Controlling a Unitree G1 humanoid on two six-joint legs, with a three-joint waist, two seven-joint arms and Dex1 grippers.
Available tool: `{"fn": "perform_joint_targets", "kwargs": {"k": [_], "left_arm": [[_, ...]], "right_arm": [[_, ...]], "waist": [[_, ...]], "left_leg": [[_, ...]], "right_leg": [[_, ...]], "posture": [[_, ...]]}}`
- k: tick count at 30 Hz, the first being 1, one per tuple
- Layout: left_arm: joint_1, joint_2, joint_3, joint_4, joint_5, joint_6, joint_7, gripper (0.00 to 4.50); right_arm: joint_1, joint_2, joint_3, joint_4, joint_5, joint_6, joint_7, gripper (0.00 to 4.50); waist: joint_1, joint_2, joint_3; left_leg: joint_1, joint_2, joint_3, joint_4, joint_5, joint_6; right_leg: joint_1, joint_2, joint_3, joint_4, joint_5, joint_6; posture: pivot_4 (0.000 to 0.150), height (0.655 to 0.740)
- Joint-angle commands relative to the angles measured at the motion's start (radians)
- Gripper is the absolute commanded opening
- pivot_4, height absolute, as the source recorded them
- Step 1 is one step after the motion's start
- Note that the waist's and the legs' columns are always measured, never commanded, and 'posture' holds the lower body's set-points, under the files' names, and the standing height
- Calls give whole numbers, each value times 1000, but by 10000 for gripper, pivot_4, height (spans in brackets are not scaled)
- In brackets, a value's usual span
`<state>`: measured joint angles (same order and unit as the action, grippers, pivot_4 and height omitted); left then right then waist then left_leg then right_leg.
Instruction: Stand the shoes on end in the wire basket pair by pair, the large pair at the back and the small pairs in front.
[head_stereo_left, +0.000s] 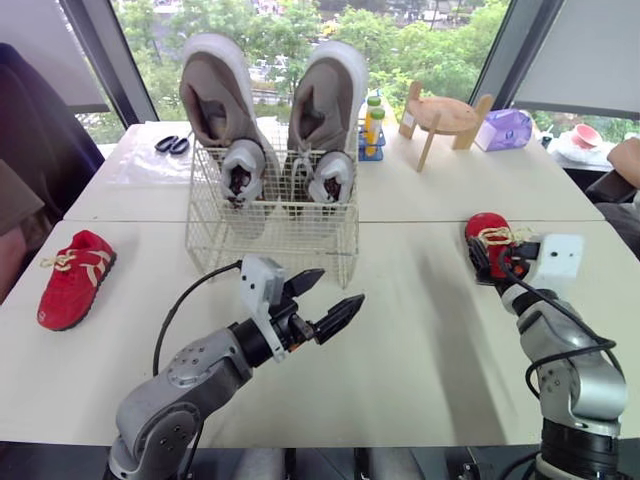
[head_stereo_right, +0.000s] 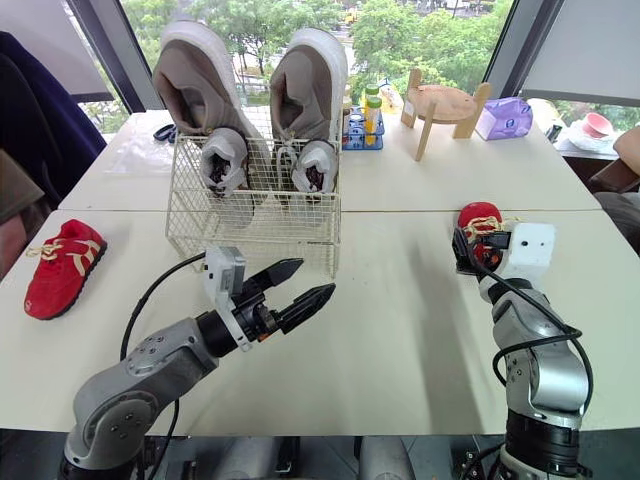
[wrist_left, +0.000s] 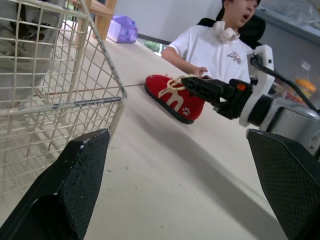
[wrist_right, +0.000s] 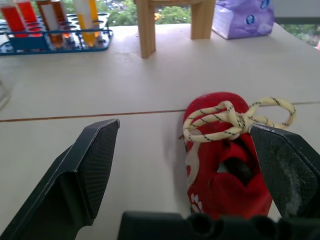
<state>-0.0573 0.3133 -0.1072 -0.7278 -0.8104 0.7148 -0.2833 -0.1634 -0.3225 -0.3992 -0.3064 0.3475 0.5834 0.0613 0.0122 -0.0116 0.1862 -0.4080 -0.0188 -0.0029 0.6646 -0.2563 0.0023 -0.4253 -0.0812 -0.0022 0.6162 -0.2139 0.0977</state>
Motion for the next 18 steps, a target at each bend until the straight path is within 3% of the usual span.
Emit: {"fn": "perform_joint_targets", "kwargs": {"k": [1, 11, 13, 17, 18], "left_arm": [[-23, -3, 4, 1, 22, -35, -17, 44826], [0, 17, 11, -2, 68, -45, -25, 44826], [14, 29, 11, -16, 76, -37, -22, 45000], [50, 70, 47, -47, 36, -8, -24, 45000], [57, 81, 62, -50, 18, -1, -27, 45000]], "right_arm": [[-14, 9, -18, 63, -35, -90, -20, 45000], [-67, -3, 33, 368, -102, -267, 28, 45000], [-96, -19, 41, 485, -122, -326, 48, 39464], [-134, -27, 35, 603, -126, -401, 63, 21782], [-139, -25, 36, 616, -127, -412, 64, 19706]], "waist": [[0, 0, 0], [-6, 0, 0], [-8, 0, 0], [-9, 0, 0], [-10, 0, 0]], "left_leg": [[0, 0, 0, 0, 0, 0], [0, 0, 0, 0, 0, 0], [0, 0, 0, 0, 0, 0], [0, 0, 0, 0, 0, 0], [1, 0, 0, 0, 0, 0]], "right_leg": [[0, 0, 0, 0, 0, 0], [0, 0, 0, -1, 0, 0], [0, 0, 0, -1, 0, 0], [1, 0, 0, -1, 0, 0], [1, 0, 0, -1, 0, 0]], "posture": [[1500, 7400], [1500, 7400], [1500, 7400], [1500, 7400], [1500, 7400]]}}
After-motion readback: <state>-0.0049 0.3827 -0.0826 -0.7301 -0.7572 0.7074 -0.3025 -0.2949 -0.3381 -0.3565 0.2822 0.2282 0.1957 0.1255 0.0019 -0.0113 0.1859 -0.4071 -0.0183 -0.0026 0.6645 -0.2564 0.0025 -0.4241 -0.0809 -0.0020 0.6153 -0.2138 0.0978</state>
